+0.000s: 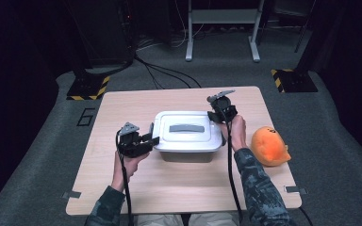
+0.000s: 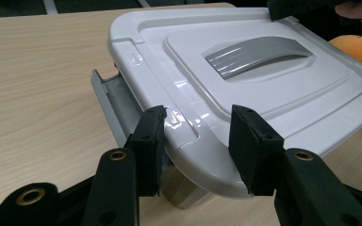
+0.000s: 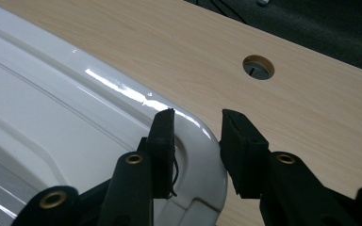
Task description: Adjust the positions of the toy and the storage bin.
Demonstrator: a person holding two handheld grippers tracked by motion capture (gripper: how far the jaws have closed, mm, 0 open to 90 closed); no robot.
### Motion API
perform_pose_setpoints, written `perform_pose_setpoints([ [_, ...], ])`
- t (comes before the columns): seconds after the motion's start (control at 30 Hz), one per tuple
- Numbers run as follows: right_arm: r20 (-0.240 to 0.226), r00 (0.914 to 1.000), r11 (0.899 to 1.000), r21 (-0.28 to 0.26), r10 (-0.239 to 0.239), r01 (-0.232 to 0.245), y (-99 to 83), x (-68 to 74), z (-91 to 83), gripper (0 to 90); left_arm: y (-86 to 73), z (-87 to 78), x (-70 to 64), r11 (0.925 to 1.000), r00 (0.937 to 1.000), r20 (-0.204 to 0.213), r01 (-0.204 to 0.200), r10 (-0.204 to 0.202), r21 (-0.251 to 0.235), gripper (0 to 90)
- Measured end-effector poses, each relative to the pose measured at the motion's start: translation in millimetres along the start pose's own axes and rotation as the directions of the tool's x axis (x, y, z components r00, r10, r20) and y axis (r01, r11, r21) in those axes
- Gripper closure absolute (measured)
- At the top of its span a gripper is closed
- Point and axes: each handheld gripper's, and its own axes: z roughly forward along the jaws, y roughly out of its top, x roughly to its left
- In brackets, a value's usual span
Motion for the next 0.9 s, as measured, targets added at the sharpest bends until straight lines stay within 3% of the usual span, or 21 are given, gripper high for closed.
perform_pose_setpoints([
  [0.43, 0.0, 1.0, 1.0, -0.001, -0.006, 0.006, 9.3, 4.8, 8.5, 64.5, -5.8, -5.0, -3.5, 0.9994, 0.9996, -0.011, 0.026, -0.026, -0.022, 56.2],
  [0.7, -0.02, 0.9994, 1.0, 0.003, -0.028, 0.028, 17.9, 8.0, 16.5, 63.8, -8.5, -8.9, -10.2, 0.9996, 0.9987, -0.051, 0.002, -0.003, -0.029, 56.2],
  [0.9, -0.015, 0.9999, 1.0, -0.006, 0.006, -0.006, 17.9, 8.8, 17.7, 63.3, -9.8, -9.4, -12.7, 0.9992, 0.9974, -0.071, -0.016, 0.013, -0.037, 56.5],
])
